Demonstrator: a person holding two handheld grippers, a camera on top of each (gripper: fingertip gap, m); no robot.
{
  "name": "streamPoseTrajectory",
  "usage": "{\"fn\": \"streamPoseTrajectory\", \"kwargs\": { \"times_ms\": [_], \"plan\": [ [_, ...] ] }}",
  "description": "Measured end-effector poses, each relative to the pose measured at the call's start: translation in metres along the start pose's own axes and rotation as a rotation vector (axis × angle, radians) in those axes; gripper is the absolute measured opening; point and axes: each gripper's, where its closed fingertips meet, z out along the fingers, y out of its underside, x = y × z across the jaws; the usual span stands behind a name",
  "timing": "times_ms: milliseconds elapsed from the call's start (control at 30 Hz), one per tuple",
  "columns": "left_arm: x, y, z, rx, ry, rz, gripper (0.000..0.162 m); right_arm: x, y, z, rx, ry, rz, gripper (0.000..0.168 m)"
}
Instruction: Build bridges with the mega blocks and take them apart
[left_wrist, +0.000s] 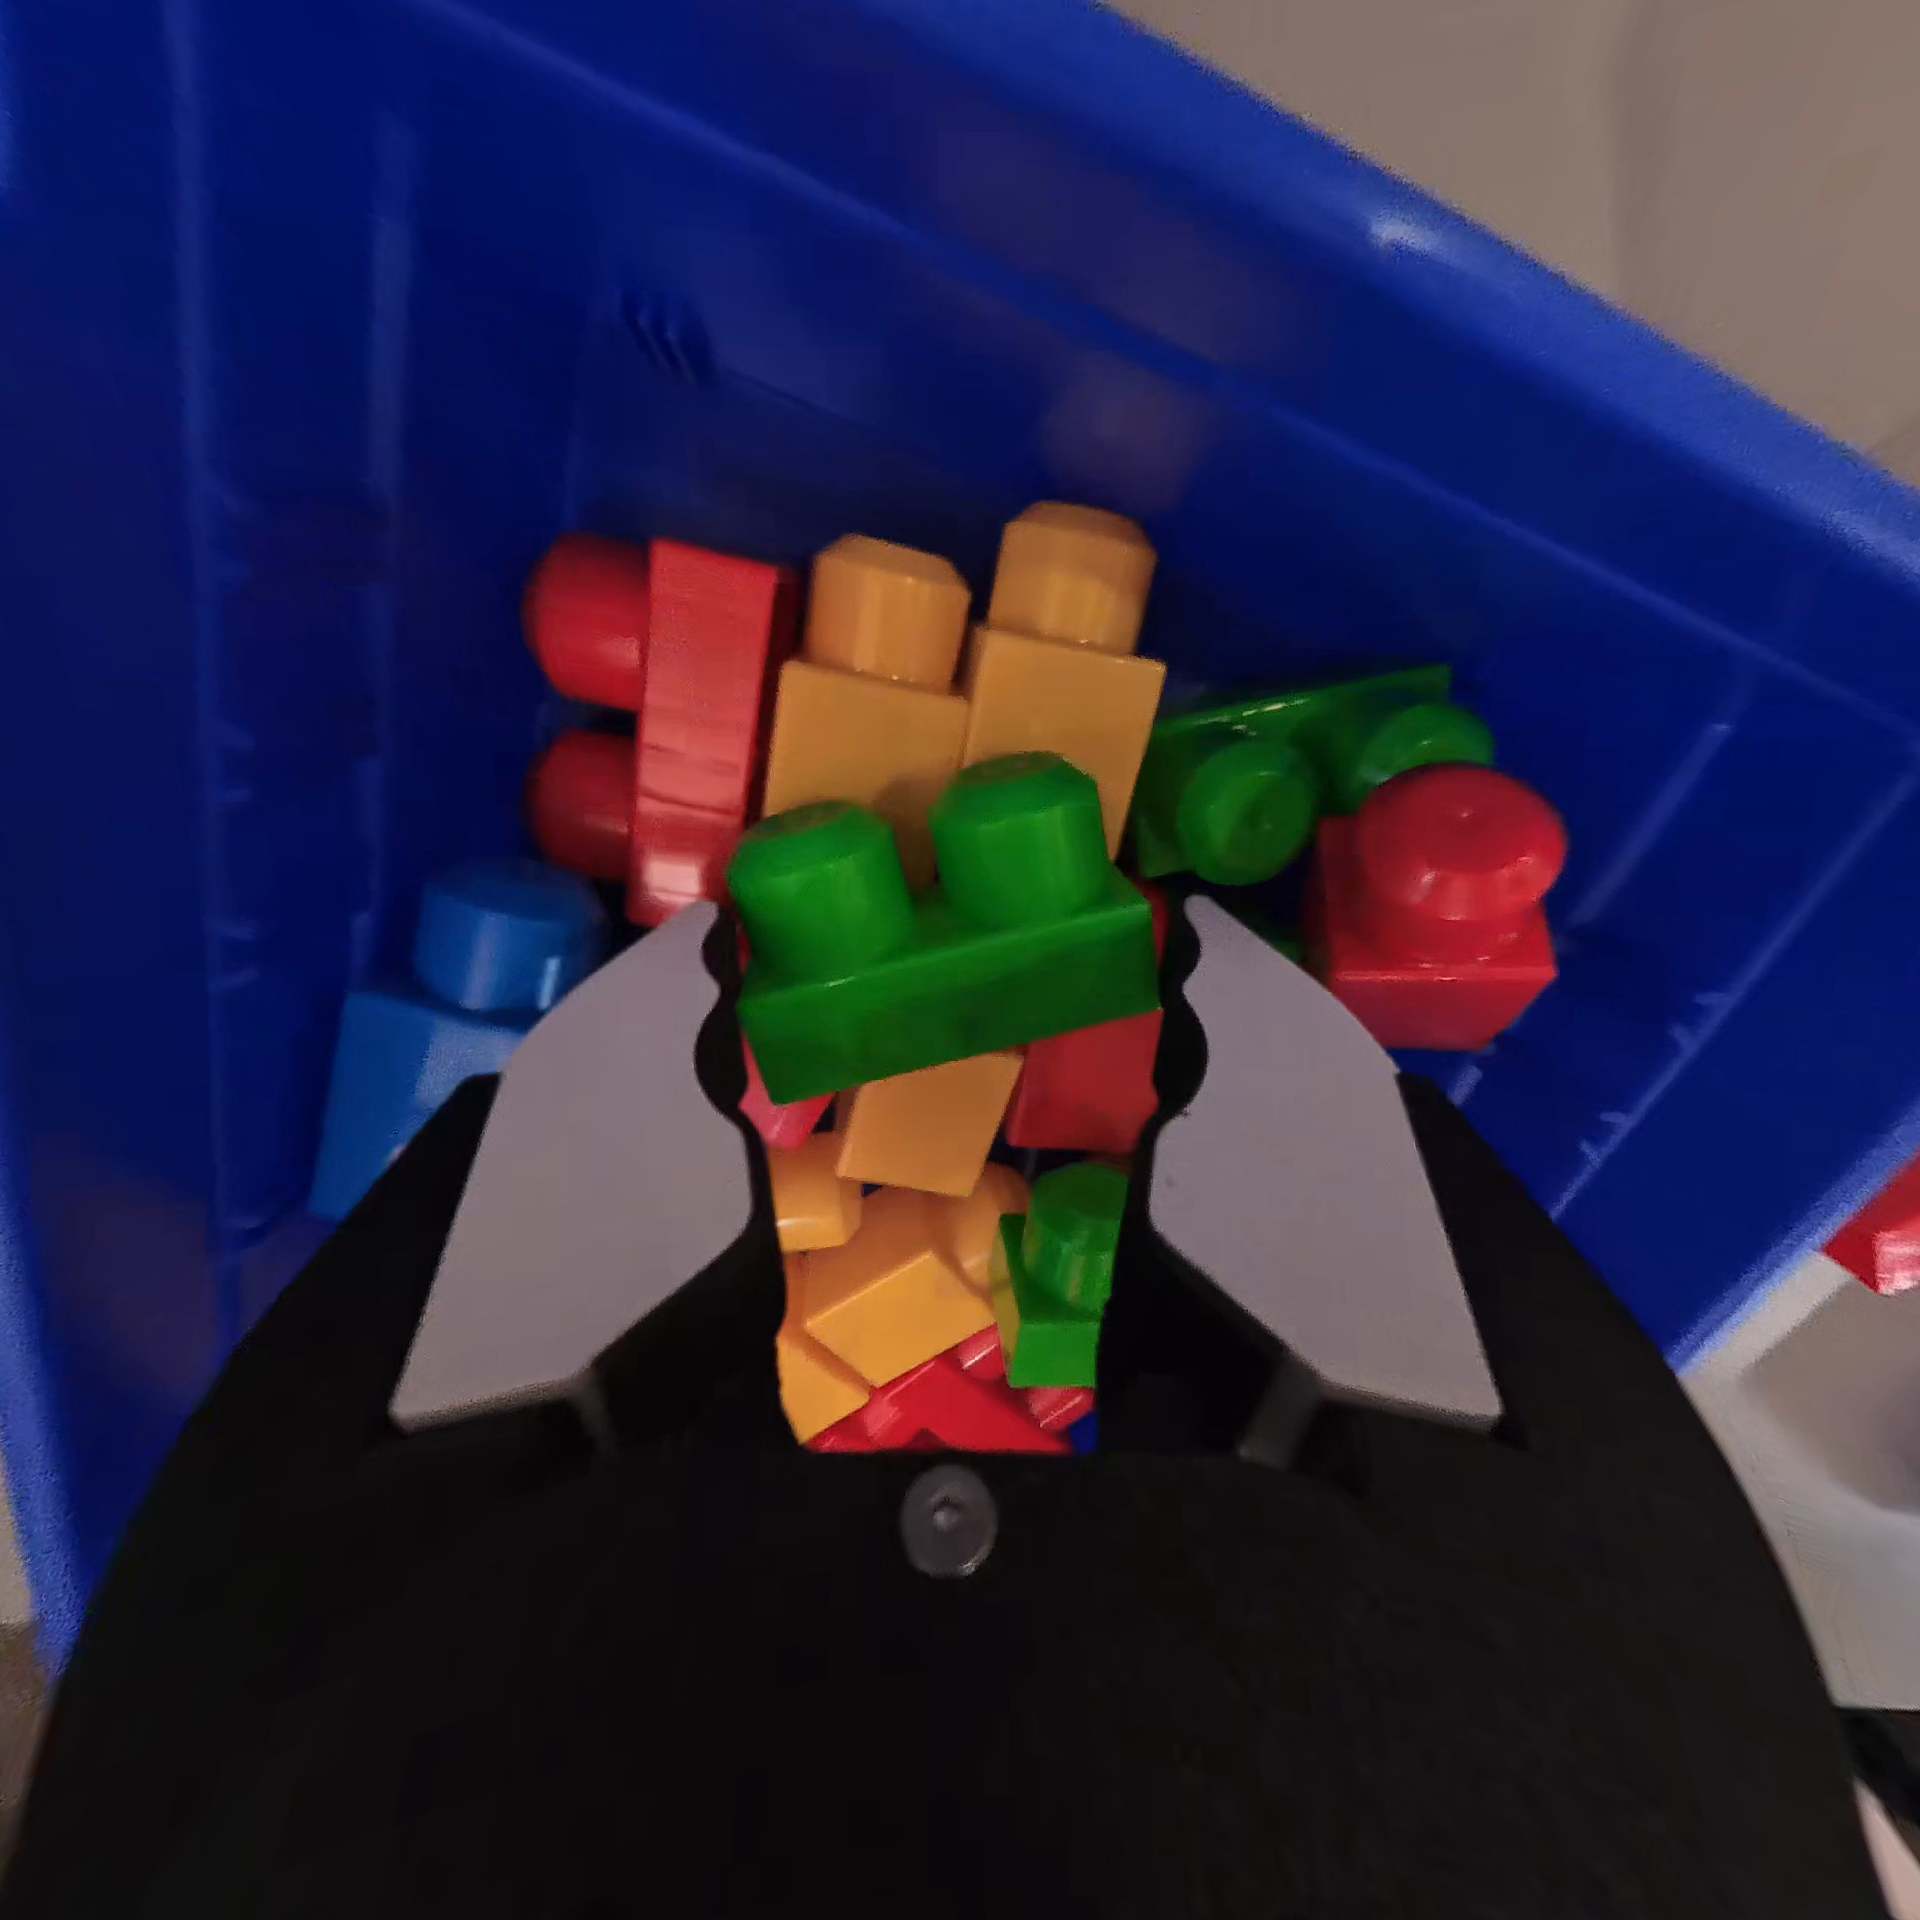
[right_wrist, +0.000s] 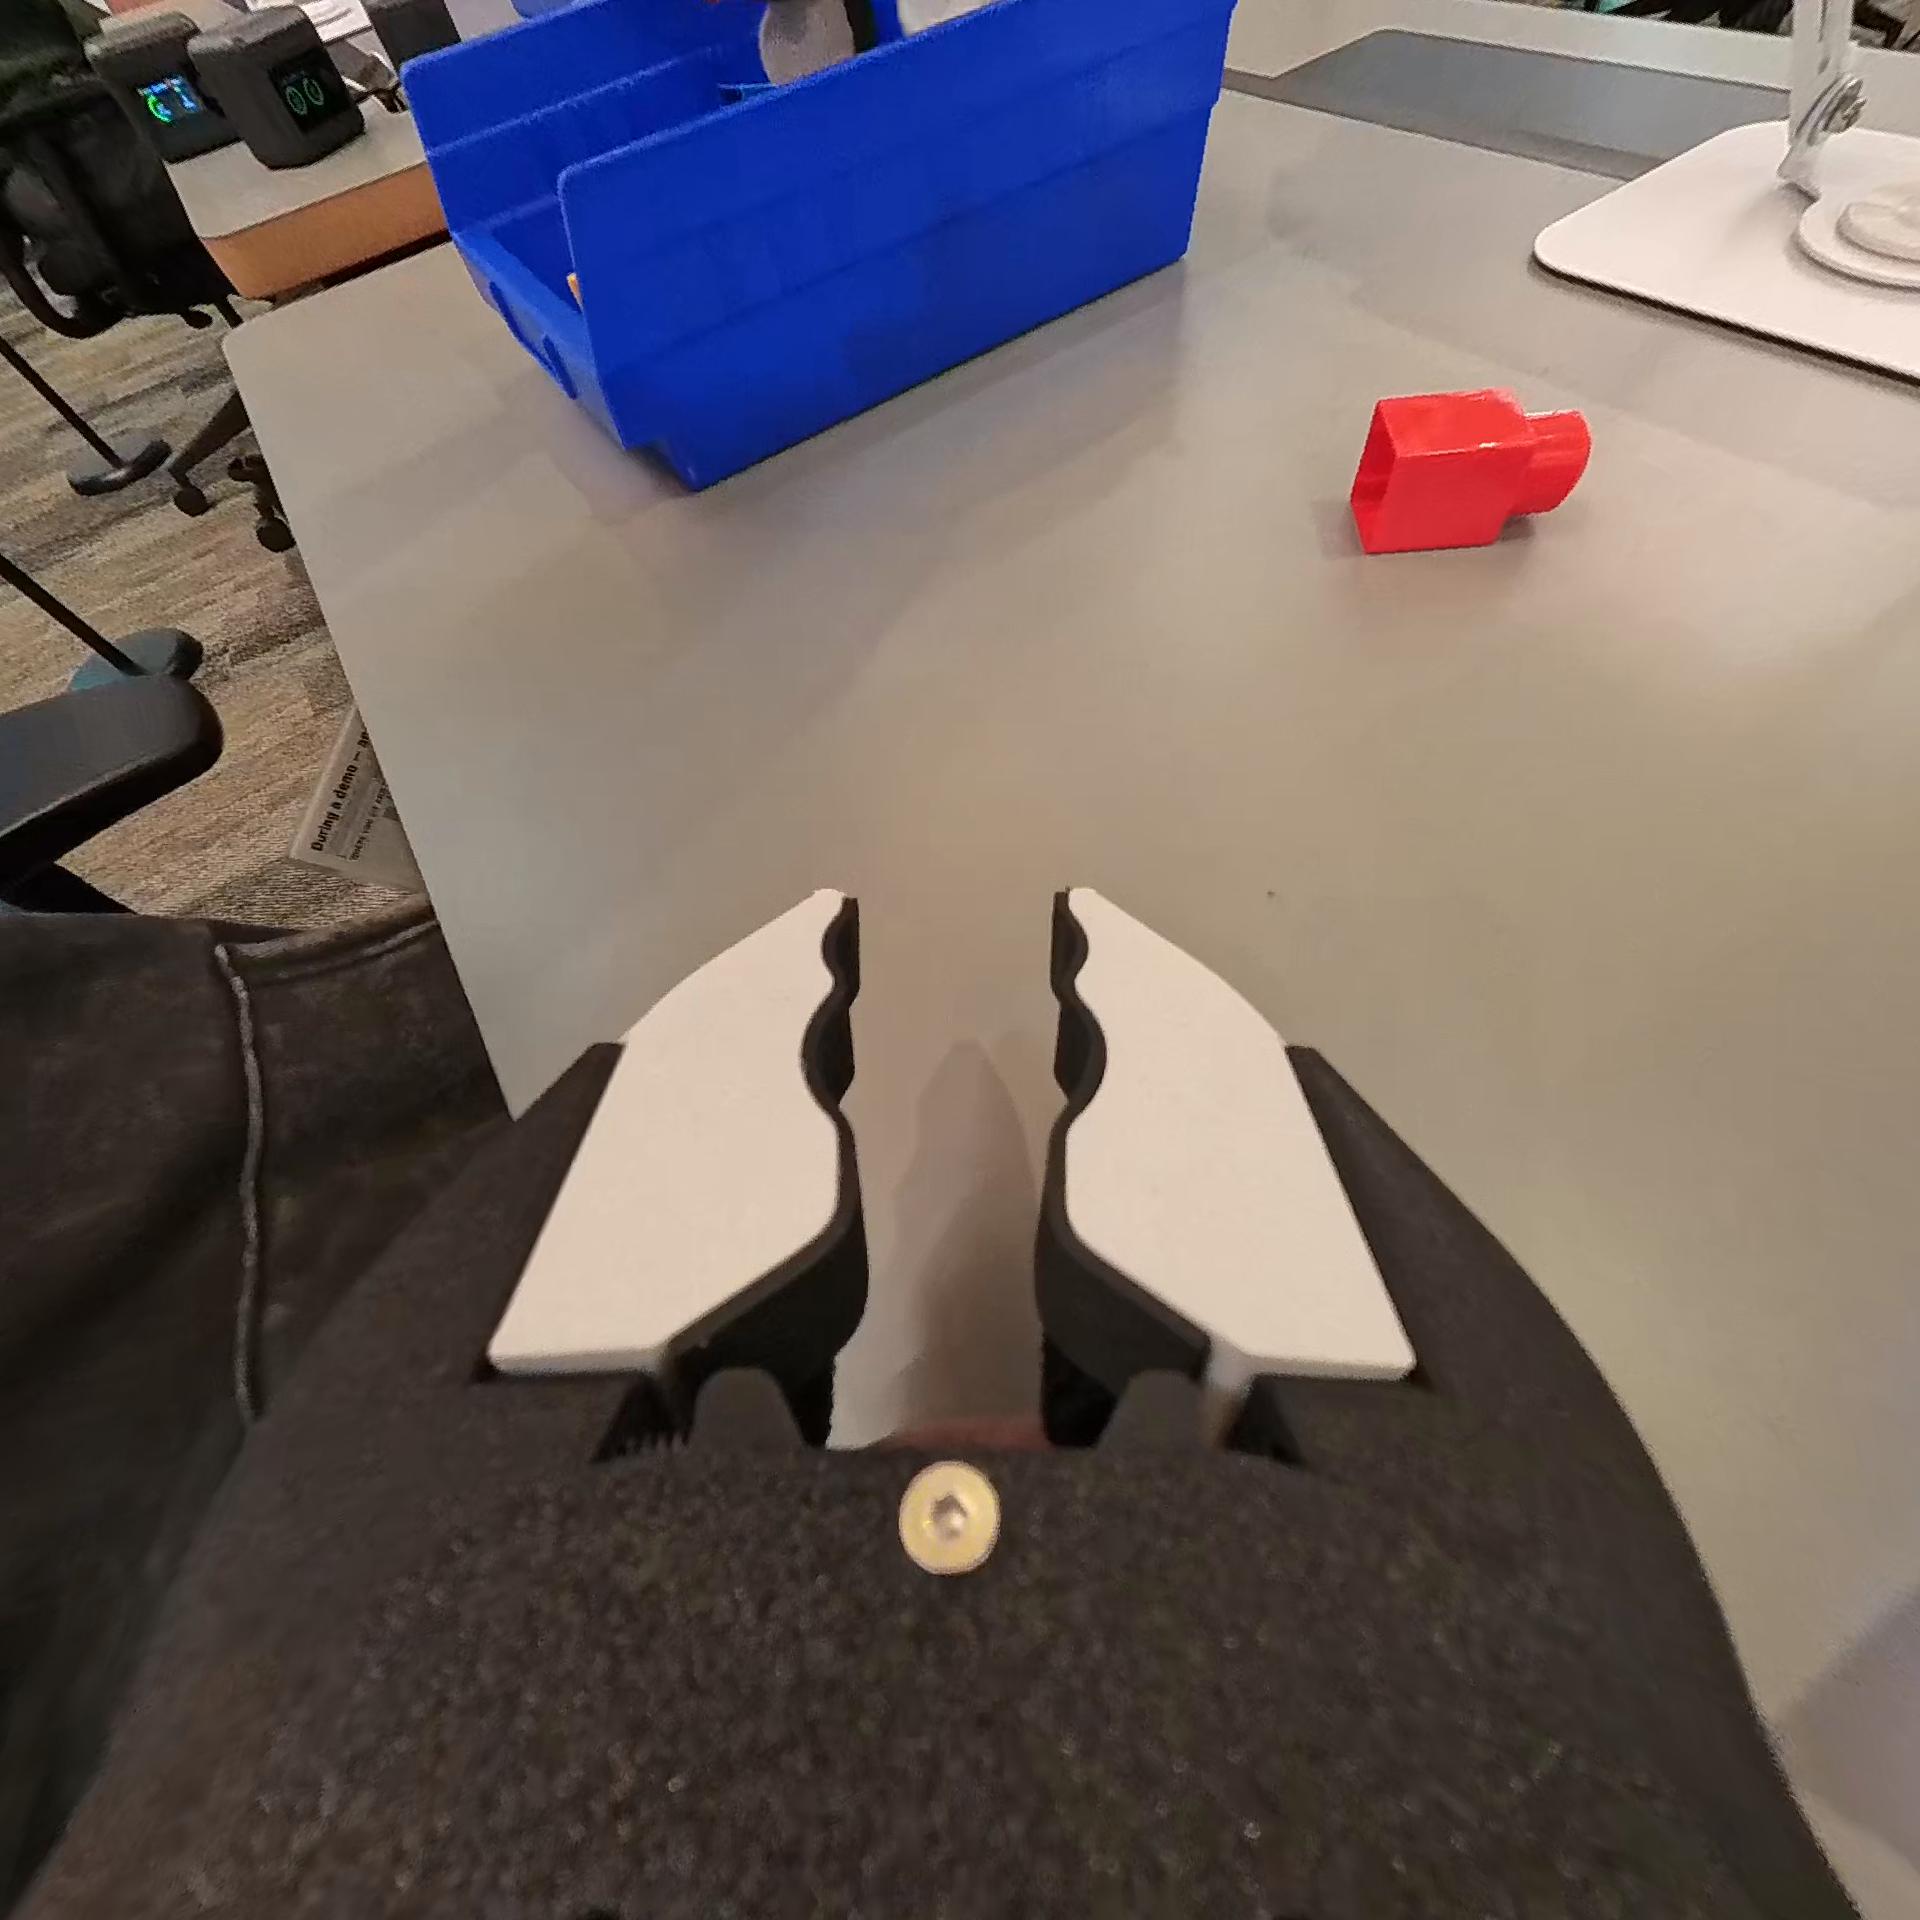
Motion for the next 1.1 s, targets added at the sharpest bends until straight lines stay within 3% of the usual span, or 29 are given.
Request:
{"fn": "streamPoseTrajectory", "kwargs": {
  "times_ms": [200, 267, 367, 433, 533, 667, 800, 900, 1100],
  "plan": [
    [-0.005, -0.004, -0.016, -0.027, -0.026, 0.075, 0.077, 0.006, 0.002, -0.002, -0.004, 0.000, 0.019, 0.035],
    [0.012, -0.014, -0.037, 0.018, 0.015, 0.180, 0.077, 0.008, 0.001, -0.003, 0.004, 0.006, 0.021, 0.035],
    [0.059, -0.024, -0.087, 0.184, 0.055, 0.474, 0.076, 0.010, -0.001, -0.005, 0.016, 0.013, 0.025, 0.035],
    [0.097, -0.007, -0.114, 0.265, 0.070, 0.678, 0.077, 0.010, -0.003, -0.006, 0.027, 0.021, 0.024, 0.035],
    [0.159, 0.049, -0.130, 0.283, 0.174, 0.907, 0.077, 0.014, -0.004, -0.008, 0.037, 0.043, 0.017, 0.034],
    [0.210, 0.128, -0.100, 0.190, 0.203, 1.146, 0.077, 0.018, -0.007, -0.011, 0.059, 0.063, 0.020, 0.034],
    [0.232, 0.190, -0.035, 0.039, 0.153, 1.424, 0.077, 0.021, -0.007, -0.012, 0.061, 0.076, 0.019, 0.034],
    [0.236, 0.203, 0.004, -0.036, 0.095, 1.496, 0.077, 0.019, -0.004, -0.009, 0.050, 0.069, 0.020, 0.034],
    [0.242, 0.209, 0.024, -0.076, 0.164, 1.480, 0.077, 0.017, -0.002, -0.008, 0.036, 0.082, -0.018, 0.034]
  ]
}}
